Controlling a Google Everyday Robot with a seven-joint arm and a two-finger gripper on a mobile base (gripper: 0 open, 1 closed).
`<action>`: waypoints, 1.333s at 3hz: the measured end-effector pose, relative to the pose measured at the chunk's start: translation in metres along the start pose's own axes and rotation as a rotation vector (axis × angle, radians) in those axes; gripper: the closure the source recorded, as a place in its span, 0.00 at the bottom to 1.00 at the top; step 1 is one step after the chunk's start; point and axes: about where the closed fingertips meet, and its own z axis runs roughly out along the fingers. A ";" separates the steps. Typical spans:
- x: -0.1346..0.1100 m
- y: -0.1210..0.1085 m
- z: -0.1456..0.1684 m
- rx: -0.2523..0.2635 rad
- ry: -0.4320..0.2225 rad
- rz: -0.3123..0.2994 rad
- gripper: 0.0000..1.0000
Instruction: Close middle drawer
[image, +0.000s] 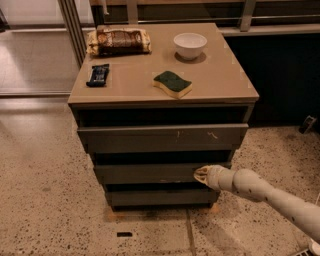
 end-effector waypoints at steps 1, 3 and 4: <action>-0.006 0.009 -0.007 -0.054 -0.013 0.018 1.00; -0.035 0.065 -0.069 -0.258 -0.043 0.149 1.00; -0.038 0.069 -0.068 -0.271 -0.048 0.147 0.81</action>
Offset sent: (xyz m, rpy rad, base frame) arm -0.1028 0.0096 0.0290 0.1009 0.2867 0.1028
